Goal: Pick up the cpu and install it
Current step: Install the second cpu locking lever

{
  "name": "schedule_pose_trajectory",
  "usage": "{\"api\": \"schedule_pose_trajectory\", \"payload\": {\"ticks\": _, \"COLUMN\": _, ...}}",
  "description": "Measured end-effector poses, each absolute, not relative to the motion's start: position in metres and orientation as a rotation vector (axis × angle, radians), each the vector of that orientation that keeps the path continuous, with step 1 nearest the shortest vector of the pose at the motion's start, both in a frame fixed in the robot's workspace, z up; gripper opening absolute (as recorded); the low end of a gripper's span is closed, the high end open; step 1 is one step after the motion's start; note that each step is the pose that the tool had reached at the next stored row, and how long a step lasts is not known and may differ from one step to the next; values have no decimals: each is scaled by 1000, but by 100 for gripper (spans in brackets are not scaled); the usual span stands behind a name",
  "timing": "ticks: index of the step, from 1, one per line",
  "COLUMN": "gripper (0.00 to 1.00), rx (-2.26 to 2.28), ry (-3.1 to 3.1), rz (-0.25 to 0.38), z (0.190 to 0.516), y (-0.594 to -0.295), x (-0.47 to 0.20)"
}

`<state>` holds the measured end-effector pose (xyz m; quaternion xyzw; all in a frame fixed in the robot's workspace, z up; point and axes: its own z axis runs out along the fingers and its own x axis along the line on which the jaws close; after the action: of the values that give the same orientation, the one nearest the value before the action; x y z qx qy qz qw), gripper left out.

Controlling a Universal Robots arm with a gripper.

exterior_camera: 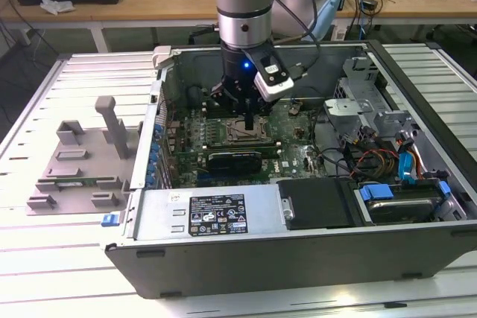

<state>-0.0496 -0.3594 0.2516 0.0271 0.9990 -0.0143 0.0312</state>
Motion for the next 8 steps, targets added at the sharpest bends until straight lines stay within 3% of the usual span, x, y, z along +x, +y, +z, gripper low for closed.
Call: {"api": "schedule_pose_trajectory", "payload": {"ticks": 8, "gripper": 11, "rx": 60, "ry": 3078, "rz": -35, "z": 238, "y": -361, "x": -57}}
